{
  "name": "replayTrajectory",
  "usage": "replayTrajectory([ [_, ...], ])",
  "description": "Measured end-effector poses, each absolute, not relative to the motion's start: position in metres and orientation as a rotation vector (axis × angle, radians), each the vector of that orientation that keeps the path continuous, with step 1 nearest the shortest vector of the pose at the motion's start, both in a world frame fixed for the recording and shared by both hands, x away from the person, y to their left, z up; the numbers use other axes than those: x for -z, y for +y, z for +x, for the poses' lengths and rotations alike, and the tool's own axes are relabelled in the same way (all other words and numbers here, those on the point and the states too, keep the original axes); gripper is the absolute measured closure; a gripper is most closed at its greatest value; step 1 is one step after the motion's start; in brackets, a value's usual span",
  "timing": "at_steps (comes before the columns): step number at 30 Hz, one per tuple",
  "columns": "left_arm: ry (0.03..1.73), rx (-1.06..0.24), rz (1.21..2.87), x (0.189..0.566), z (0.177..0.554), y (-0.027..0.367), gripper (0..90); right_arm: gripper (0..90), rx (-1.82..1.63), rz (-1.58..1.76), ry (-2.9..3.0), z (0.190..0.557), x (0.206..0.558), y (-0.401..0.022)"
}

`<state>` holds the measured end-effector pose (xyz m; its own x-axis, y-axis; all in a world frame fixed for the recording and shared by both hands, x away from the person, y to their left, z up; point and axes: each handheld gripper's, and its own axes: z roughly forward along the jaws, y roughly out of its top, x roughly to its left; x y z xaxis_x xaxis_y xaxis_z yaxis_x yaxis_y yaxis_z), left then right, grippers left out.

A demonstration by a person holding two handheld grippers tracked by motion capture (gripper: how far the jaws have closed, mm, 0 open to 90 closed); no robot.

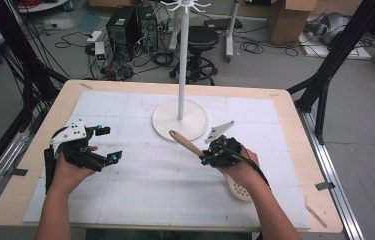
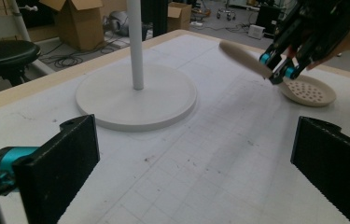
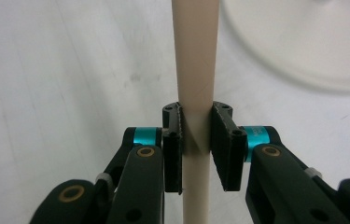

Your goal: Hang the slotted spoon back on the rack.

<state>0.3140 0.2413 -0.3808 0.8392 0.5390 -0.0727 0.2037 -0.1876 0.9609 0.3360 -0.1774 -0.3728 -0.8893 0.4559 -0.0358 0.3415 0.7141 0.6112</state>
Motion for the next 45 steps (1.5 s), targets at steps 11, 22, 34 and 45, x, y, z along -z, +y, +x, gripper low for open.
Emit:
replayTrajectory([
  [11, 0.570, -0.336, 1.761, 0.380, 0.313, 0.242, 1.6, 75.7, -1.218, 0.662, 2.549, 0.330, 0.324, -0.192],
  [22, 0.565, -0.342, 1.744, 0.378, 0.312, 0.244, 1.6, 75.6, -1.303, 0.657, 2.477, 0.336, 0.295, -0.196],
  [34, 0.562, -0.343, 1.735, 0.378, 0.312, 0.246, 1.7, 75.6, -1.368, 0.672, 2.417, 0.356, 0.262, -0.197],
  [45, 0.557, -0.339, 1.739, 0.378, 0.312, 0.245, 1.6, 75.6, -1.410, 0.642, 2.404, 0.376, 0.238, -0.198],
])
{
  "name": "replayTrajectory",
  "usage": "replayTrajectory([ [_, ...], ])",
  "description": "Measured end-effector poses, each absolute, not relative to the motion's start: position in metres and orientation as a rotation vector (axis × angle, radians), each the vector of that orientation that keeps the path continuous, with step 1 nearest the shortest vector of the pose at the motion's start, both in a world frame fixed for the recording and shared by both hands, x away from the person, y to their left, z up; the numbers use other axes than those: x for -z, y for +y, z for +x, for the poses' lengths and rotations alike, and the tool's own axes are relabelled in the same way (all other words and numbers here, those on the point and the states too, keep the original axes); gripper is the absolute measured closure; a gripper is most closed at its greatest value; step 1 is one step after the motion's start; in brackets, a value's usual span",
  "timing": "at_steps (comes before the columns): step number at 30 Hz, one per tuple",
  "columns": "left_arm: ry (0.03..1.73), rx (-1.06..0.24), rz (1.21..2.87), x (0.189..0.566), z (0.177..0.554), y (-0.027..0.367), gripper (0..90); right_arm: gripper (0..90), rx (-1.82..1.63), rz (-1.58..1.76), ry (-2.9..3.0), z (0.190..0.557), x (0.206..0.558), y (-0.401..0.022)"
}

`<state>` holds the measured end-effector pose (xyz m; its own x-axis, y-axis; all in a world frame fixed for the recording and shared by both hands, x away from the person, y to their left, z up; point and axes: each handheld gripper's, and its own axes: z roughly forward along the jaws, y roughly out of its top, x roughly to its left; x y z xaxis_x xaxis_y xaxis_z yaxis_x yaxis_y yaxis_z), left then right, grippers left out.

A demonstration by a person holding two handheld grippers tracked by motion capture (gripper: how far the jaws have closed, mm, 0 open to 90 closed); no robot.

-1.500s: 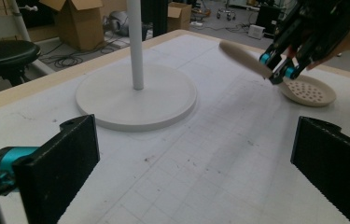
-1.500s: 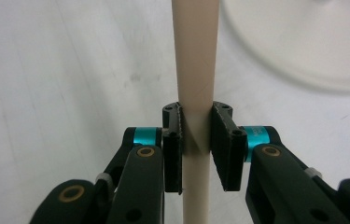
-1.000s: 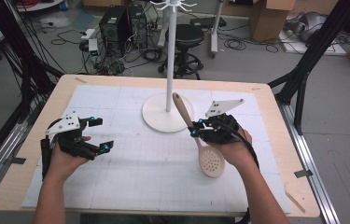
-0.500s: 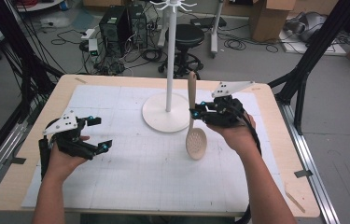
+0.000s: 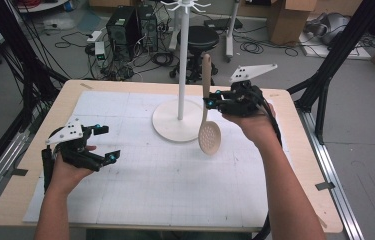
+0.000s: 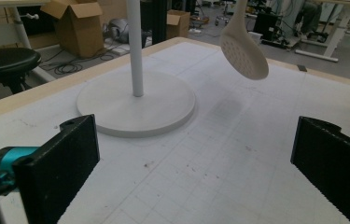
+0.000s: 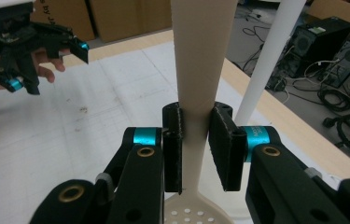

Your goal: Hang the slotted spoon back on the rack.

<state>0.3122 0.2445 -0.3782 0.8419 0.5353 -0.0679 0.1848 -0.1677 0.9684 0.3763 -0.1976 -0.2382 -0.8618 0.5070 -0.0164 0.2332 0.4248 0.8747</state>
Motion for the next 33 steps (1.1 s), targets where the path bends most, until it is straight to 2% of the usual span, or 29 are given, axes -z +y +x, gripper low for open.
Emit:
replayTrajectory([
  [20, 0.547, -0.329, 1.722, 0.378, 0.312, 0.244, 1.7, 75.5, -1.303, 0.773, 2.337, 0.431, 0.181, -0.195],
  [33, 0.534, -0.331, 1.709, 0.376, 0.311, 0.245, 1.6, 75.6, -1.293, 0.818, 2.338, 0.449, 0.182, -0.190],
])
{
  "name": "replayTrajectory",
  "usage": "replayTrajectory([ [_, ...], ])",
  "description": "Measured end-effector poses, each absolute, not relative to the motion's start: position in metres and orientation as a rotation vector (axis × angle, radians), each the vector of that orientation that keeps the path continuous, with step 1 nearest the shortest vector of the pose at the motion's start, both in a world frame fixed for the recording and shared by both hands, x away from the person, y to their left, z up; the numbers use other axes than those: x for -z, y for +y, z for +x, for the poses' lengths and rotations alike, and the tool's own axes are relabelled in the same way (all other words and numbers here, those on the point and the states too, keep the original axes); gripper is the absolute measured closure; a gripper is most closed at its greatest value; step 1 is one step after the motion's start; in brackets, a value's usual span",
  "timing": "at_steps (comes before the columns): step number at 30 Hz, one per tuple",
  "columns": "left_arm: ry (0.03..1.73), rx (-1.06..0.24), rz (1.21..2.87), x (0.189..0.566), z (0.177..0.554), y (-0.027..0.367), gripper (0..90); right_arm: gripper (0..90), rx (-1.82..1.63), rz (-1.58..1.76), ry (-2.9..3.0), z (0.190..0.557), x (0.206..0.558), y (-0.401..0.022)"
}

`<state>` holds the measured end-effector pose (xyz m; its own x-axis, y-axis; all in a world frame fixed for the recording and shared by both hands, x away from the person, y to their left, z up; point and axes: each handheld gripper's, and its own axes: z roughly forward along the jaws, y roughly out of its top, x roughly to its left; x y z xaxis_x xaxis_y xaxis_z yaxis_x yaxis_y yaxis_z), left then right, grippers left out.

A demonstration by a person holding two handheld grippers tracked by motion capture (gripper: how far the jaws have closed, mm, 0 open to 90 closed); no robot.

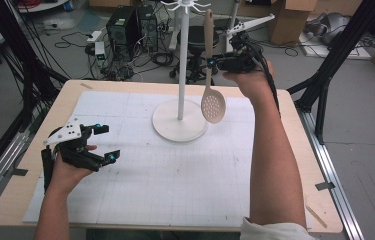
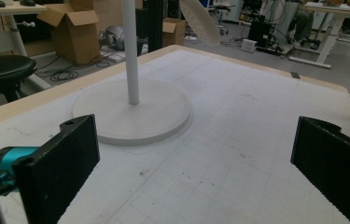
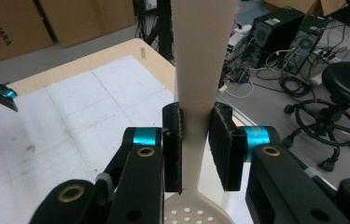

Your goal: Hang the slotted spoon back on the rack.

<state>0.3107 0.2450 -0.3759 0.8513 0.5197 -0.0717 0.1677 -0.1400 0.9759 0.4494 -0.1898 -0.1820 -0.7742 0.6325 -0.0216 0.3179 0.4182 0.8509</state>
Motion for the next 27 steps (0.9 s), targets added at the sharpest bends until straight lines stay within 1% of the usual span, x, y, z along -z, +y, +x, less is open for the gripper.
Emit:
replayTrajectory([
  [12, 0.539, -0.329, 1.703, 0.376, 0.311, 0.247, 1.6, 75.5, -1.336, 0.833, 2.334, 0.459, 0.180, -0.187],
  [27, 0.537, -0.330, 1.700, 0.375, 0.311, 0.248, 1.6, 75.5, -1.289, 0.791, 2.372, 0.461, 0.176, -0.170],
])
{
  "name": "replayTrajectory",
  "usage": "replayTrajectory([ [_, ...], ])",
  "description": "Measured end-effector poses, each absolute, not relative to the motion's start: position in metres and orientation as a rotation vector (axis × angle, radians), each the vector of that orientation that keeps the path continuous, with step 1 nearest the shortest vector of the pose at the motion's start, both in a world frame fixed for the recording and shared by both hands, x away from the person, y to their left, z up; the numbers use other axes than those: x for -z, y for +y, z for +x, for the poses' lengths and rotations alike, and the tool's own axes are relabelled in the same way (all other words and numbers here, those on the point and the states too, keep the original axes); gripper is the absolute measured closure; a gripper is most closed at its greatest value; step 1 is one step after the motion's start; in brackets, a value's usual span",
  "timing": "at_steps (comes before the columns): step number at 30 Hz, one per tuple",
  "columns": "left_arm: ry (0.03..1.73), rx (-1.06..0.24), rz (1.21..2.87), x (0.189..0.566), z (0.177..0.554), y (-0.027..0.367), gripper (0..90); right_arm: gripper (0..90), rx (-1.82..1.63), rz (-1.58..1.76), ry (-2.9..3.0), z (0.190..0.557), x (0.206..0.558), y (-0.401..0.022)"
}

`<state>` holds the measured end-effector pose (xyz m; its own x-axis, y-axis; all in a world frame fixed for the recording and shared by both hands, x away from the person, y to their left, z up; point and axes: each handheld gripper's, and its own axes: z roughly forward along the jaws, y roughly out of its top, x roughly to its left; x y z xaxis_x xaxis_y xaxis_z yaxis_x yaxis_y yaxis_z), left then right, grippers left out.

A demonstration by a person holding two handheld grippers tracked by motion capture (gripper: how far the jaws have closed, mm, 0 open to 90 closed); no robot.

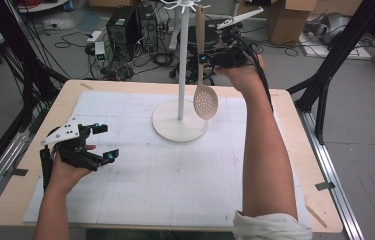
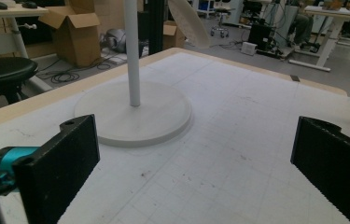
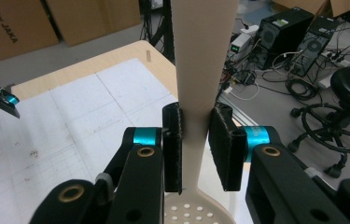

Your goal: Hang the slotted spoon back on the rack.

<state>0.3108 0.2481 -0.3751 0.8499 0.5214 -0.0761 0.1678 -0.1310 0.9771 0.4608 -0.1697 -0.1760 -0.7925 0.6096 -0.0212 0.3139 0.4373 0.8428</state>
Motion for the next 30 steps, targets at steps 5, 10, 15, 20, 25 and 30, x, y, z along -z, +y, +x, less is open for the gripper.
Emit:
replayTrajectory([
  [5, 0.537, -0.330, 1.707, 0.375, 0.311, 0.248, 1.6, 75.5, -1.256, 0.798, 2.384, 0.463, 0.175, -0.163],
  [10, 0.541, -0.330, 1.704, 0.376, 0.311, 0.248, 1.6, 75.5, -1.223, 0.809, 2.389, 0.467, 0.173, -0.157],
  [15, 0.540, -0.330, 1.703, 0.376, 0.311, 0.249, 1.6, 75.5, -1.194, 0.838, 2.385, 0.469, 0.174, -0.153],
  [20, 0.543, -0.331, 1.697, 0.376, 0.310, 0.250, 1.6, 75.4, -1.186, 0.871, 2.378, 0.471, 0.177, -0.152],
  [25, 0.542, -0.335, 1.699, 0.375, 0.310, 0.251, 1.6, 62.4, -1.187, 0.875, 2.344, 0.469, 0.180, -0.150],
  [30, 0.538, -0.334, 1.705, 0.375, 0.310, 0.250, 1.6, 50.3, -1.207, 0.876, 2.324, 0.464, 0.183, -0.155],
])
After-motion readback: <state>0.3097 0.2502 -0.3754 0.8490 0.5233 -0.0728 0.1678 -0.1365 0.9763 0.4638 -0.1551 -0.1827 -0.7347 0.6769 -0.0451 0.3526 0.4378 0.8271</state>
